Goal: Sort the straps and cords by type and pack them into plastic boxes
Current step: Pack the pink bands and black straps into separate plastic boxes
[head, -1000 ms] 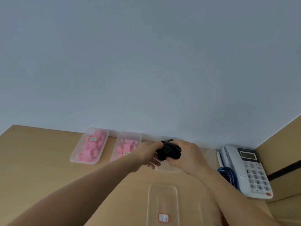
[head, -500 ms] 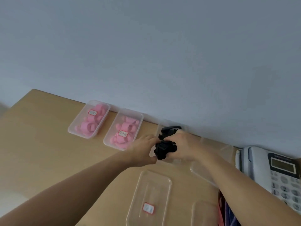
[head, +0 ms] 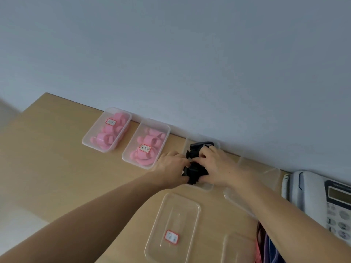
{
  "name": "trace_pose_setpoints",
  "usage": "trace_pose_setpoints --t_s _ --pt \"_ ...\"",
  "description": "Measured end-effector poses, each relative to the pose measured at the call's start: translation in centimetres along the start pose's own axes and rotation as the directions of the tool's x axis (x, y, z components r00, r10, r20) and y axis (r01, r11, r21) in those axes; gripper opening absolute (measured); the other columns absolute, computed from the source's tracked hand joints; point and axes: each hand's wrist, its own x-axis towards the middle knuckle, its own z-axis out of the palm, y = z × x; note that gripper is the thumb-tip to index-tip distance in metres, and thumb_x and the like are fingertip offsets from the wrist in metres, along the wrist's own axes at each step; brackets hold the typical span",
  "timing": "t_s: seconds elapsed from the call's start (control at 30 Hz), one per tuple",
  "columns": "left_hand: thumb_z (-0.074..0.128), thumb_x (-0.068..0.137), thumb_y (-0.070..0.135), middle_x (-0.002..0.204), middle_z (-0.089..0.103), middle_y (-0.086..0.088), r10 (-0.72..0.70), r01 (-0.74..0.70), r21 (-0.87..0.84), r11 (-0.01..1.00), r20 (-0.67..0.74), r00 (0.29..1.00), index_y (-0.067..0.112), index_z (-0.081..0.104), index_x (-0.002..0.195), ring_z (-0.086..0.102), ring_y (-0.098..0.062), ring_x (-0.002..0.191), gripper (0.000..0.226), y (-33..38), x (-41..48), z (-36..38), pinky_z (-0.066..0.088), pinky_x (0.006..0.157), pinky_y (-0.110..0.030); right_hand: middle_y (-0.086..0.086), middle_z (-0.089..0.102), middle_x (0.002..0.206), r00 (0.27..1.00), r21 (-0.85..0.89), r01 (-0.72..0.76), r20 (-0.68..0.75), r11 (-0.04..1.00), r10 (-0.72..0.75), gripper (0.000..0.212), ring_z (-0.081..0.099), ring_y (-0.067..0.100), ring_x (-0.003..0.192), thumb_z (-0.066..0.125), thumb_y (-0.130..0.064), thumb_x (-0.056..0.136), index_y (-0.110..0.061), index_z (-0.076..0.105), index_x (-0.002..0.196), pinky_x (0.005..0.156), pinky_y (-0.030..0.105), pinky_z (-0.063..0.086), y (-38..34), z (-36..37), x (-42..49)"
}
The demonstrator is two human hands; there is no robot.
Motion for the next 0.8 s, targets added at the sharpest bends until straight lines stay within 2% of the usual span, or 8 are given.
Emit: trace_pose_setpoints --t_s 0.13,0.27,0.33,0.43,0.53,0.6,0.7,0.8 --pt "0.063 0.078 0.048 0.105 0.062 0.007 -0.006 0.007 0.053 0.999 -0.027 1.000 0.026 0.063 0.107 0.050 -0.022 0.107 0.036 0.4 0.4 0.1 0.034 0.085 -0.032 0.000 0.053 0.111 0.993 0.155 -0.041 -0.104 0.987 0.058 0.039 0.047 0.022 0.107 0.069 -0.030 0.081 -0.018 0.066 0.118 0.088 0.036 0.043 0.1 -0.2 -0.5" --pt "0.061 0.078 0.049 0.107 0.063 0.006 -0.017 0.016 0.006 1.000 0.032 0.999 0.024 0.065 0.110 0.048 -0.021 0.115 0.041 0.1 0.5 -0.3 0.038 0.090 -0.034 0.000 0.059 0.112 0.992 0.134 -0.103 -0.055 0.986 0.111 0.031 0.047 0.022 0.107 0.064 -0.031 0.087 -0.018 0.069 0.114 0.088 0.032 0.041 0.2 0.0 -0.4" --pt "0.054 0.072 0.056 0.097 0.064 0.006 -0.022 0.024 -0.025 0.999 0.052 0.998 0.026 0.066 0.107 0.047 -0.020 0.117 0.047 0.2 0.8 -0.7 0.039 0.090 -0.034 0.000 0.060 0.110 0.991 0.128 -0.110 -0.060 0.986 0.118 0.029 0.048 0.022 0.105 0.062 -0.029 0.089 -0.019 0.069 0.115 0.085 0.031 0.040 0.2 0.2 -0.2" --pt "0.049 0.069 0.061 0.079 0.057 0.010 -0.041 0.039 -0.083 0.996 -0.020 0.999 0.030 0.065 0.098 0.048 -0.019 0.111 0.046 0.8 0.9 -0.8 0.034 0.085 -0.031 -0.003 0.062 0.109 0.991 0.103 -0.094 -0.084 0.990 0.103 0.029 0.048 0.021 0.105 0.060 -0.031 0.089 -0.023 0.070 0.115 0.088 0.032 0.040 0.4 0.2 -0.4" --pt "0.057 0.081 0.054 0.091 0.063 0.010 -0.039 0.036 -0.066 0.997 -0.039 0.998 0.036 0.066 0.116 0.044 -0.020 0.120 0.041 1.0 1.0 -0.7 0.032 0.098 -0.034 -0.005 0.063 0.110 0.992 0.085 -0.090 -0.084 0.992 0.097 0.029 0.049 0.021 0.107 0.059 -0.035 0.089 -0.026 0.069 0.115 0.091 0.035 0.041 0.7 0.1 -0.4" --pt "0.059 0.083 0.055 0.106 0.067 0.009 -0.049 0.048 -0.028 0.998 -0.031 0.998 0.037 0.063 0.124 0.040 -0.019 0.126 0.045 0.9 0.9 -0.7 0.027 0.103 -0.035 -0.006 0.063 0.110 0.993 0.075 -0.087 -0.077 0.993 0.093 0.030 0.048 0.021 0.108 0.060 -0.037 0.087 -0.027 0.069 0.115 0.091 0.035 0.042 0.7 0.1 -0.3" --pt "0.059 0.085 0.054 0.119 0.064 0.008 -0.028 0.031 0.051 0.998 -0.053 0.998 0.036 0.062 0.126 0.038 -0.021 0.130 0.045 0.9 0.6 -0.1 0.024 0.105 -0.036 -0.006 0.061 0.108 0.991 0.066 -0.084 -0.097 0.994 0.091 0.032 0.047 0.020 0.103 0.063 -0.035 0.084 -0.026 0.069 0.115 0.086 0.034 0.043 0.4 0.7 -0.4" --pt "0.058 0.087 0.051 0.122 0.063 0.009 -0.038 0.039 0.013 0.999 -0.060 0.997 0.032 0.060 0.127 0.038 -0.020 0.131 0.044 0.9 0.3 0.4 0.026 0.106 -0.036 -0.006 0.058 0.106 0.985 0.103 -0.111 -0.119 0.988 0.123 0.033 0.046 0.019 0.097 0.064 -0.032 0.085 -0.025 0.069 0.116 0.082 0.033 0.041 0.1 1.1 -0.6"
